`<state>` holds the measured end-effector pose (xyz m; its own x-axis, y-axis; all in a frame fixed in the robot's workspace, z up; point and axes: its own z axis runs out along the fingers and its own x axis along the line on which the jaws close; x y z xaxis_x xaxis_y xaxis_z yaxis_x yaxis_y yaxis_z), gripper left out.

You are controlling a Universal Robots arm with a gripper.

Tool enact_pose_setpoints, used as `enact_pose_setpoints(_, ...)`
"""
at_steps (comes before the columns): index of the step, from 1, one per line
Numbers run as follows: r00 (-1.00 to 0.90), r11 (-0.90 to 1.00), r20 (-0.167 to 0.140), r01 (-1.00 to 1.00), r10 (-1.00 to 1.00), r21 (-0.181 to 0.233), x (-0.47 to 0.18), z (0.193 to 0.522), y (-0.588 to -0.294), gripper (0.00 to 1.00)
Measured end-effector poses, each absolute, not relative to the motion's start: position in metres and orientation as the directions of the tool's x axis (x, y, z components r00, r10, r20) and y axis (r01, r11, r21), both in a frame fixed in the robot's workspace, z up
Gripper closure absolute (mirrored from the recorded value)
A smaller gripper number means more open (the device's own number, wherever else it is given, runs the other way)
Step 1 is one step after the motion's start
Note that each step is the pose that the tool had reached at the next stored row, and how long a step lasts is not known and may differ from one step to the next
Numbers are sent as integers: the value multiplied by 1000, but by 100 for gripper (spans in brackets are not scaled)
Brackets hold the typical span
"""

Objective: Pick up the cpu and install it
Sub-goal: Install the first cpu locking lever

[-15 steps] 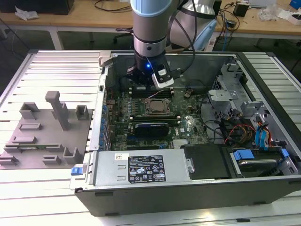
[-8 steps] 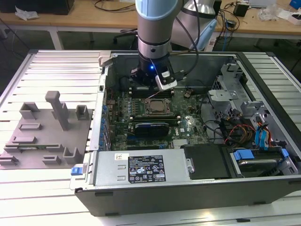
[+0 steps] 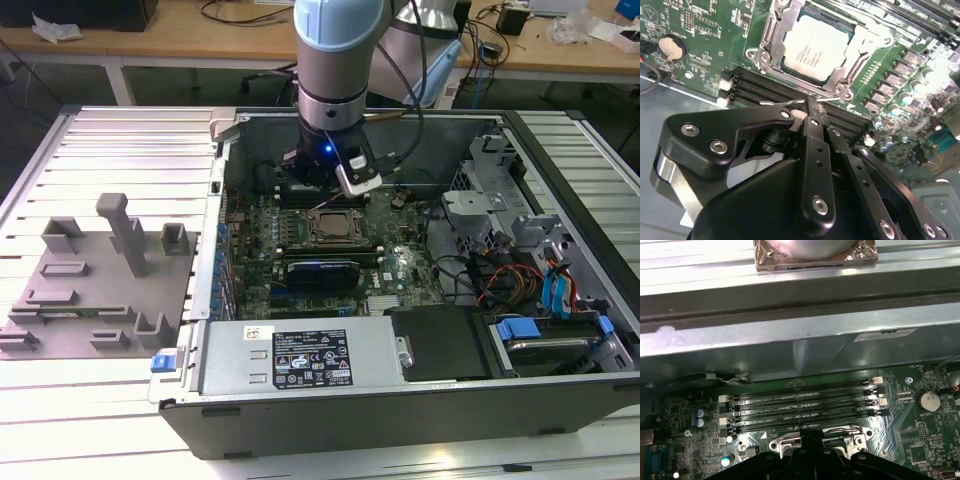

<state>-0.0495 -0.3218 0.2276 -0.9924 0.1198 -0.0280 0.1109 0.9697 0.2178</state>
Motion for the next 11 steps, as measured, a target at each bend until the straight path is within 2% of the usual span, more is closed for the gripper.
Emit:
enact_pose_setpoints(6, -991, 970, -52, 106, 120, 221, -50, 225, -322, 89)
enact_pose_setpoints(11, -991, 970, -54, 105, 120, 221, -50, 224, -322, 89)
